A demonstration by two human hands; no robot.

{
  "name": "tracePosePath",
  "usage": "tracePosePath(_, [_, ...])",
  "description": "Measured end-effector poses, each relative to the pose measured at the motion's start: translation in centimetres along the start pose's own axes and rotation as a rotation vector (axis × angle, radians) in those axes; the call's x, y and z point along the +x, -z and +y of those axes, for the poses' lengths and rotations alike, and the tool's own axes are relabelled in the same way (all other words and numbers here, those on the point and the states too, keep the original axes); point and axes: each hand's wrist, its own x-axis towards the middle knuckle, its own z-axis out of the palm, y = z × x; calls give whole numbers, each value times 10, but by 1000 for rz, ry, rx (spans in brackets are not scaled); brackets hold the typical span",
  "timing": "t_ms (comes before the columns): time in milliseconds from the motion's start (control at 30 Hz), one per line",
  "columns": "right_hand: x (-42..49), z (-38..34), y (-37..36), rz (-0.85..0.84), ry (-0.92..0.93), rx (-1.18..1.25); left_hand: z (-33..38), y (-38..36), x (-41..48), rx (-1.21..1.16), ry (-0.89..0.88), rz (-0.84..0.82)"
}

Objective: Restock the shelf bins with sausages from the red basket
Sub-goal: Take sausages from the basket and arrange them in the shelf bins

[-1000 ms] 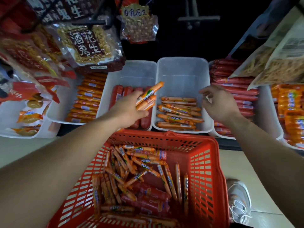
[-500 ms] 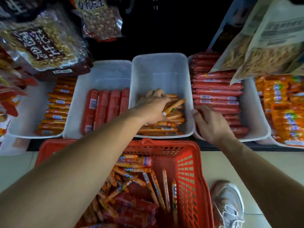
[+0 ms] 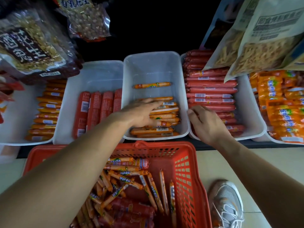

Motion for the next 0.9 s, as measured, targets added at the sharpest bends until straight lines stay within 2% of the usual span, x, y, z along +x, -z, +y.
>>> tracePosePath(100, [1, 1, -1, 1, 2, 3, 0, -2, 5, -39, -29, 148])
tracePosePath(200, [1, 0, 0, 0, 11, 7, 2, -6, 6, -29, 19, 256])
tracePosePath(233, [1, 0, 0, -1, 11, 6, 6, -9, 5, -5, 44, 204])
tracePosePath(300, [1, 0, 0, -1, 10, -1, 15, -22, 1, 91, 89, 0])
tracePosePath(367, [1, -1, 0, -1, 4, -7, 17, -31, 4, 170, 104, -64])
tracePosePath(533, [1, -2, 0, -5, -3, -4, 0, -16, 26, 198, 117, 45])
tracePosePath(633, [3, -1, -1, -9, -11, 0, 9, -26, 25, 189, 60, 25])
tracePosePath(733, [4, -2, -1, -14, -17, -9, 13, -39, 19, 276, -17, 10])
tracePosePath(900, [0, -4, 0, 1, -18, -7, 5, -7, 43, 272, 81, 85])
